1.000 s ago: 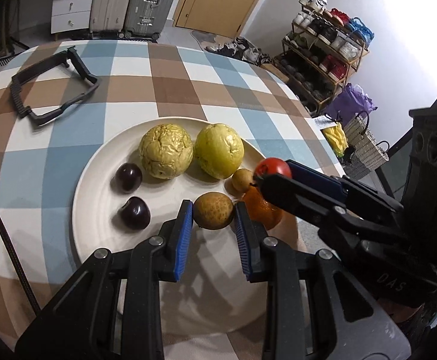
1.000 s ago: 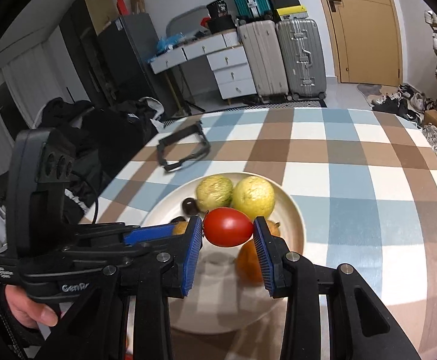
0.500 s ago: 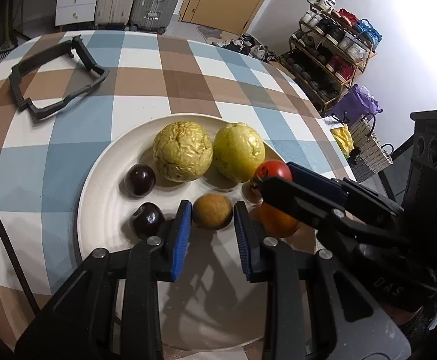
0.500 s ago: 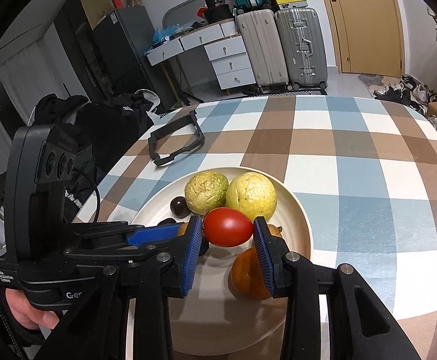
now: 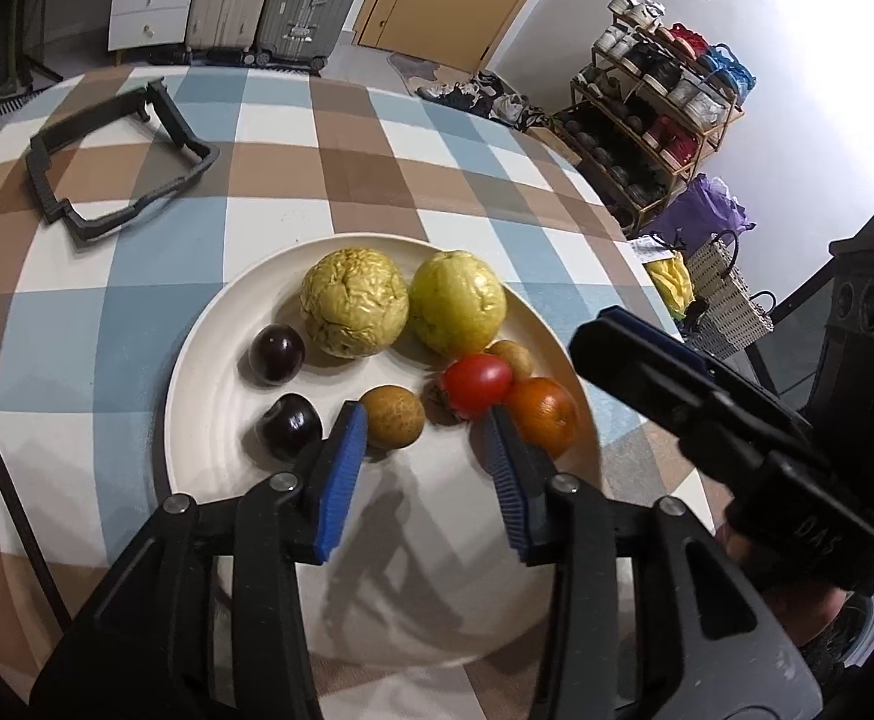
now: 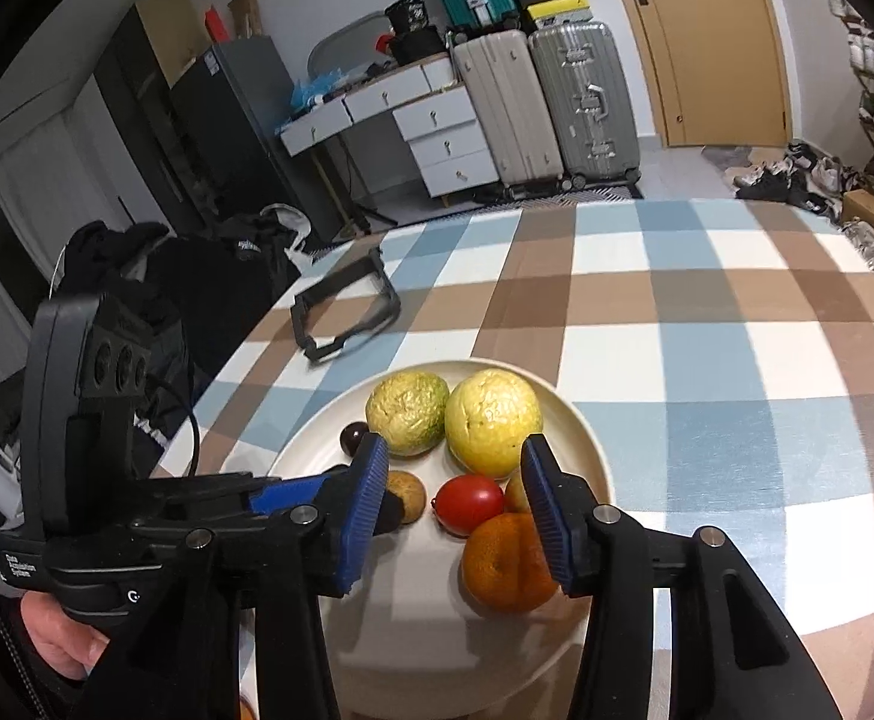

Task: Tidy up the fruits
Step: 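Withdraw both tools toward the last orange and red tomato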

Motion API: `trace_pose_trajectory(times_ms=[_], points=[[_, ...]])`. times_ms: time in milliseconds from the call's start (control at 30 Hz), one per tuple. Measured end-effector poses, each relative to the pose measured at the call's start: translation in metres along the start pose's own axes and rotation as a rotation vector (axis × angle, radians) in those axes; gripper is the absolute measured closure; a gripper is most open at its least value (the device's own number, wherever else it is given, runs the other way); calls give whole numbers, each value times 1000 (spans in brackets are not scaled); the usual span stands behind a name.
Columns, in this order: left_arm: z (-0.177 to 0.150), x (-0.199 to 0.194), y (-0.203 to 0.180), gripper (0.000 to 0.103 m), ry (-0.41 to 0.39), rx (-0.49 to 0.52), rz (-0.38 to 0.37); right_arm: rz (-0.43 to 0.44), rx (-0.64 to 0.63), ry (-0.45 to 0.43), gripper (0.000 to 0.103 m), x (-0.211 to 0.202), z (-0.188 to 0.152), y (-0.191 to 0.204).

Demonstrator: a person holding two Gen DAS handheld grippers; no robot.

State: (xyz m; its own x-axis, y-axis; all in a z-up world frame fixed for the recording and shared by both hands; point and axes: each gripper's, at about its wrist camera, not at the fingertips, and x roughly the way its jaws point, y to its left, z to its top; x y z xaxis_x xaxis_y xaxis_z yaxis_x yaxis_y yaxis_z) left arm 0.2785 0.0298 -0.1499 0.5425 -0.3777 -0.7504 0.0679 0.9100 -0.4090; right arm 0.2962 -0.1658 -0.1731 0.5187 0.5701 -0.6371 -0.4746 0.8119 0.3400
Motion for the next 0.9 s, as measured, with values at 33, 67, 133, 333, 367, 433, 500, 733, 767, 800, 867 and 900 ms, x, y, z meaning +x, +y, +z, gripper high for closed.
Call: trace_pose_trajectory(times_ms=[33, 67, 133, 333, 367, 433, 500, 733, 767, 800, 867, 900], points=[[-1, -4, -2, 64, -5, 4, 6, 1, 4, -7, 54, -4, 0, 0], [-3, -8, -4, 63, -11, 8, 12, 4, 9, -18, 54, -9, 0, 1], [-6, -17, -7, 59, -20, 13, 19, 1, 11, -35, 53, -19, -1, 3], [-14, -53, -22, 52, -65, 42, 46, -4, -4, -106, 37, -57, -9, 15], [-15, -59, -25, 49, -74, 45, 50, -2, -7, -115, 36, -62, -10, 17], [-20, -74, -30, 42, -98, 52, 60, 5, -12, -138, 32, -75, -12, 21], [-25, -90, -34, 31, -125, 55, 65, 6, -17, -167, 24, -89, -14, 26], [-48, -137, -48, 21, -199, 91, 94, 10, -33, -254, 8, -132, -32, 47], [-53, -143, -50, 19, -204, 94, 99, 11, -34, -261, 6, -135, -34, 49], [-56, -147, -51, 17, -208, 96, 108, 16, -32, -274, 5, -140, -39, 52], [-65, -156, -52, 16, -221, 97, 125, 26, -20, -295, 4, -147, -49, 55], [-70, -161, -52, 15, -230, 96, 127, 27, -14, -304, 3, -150, -54, 57]])
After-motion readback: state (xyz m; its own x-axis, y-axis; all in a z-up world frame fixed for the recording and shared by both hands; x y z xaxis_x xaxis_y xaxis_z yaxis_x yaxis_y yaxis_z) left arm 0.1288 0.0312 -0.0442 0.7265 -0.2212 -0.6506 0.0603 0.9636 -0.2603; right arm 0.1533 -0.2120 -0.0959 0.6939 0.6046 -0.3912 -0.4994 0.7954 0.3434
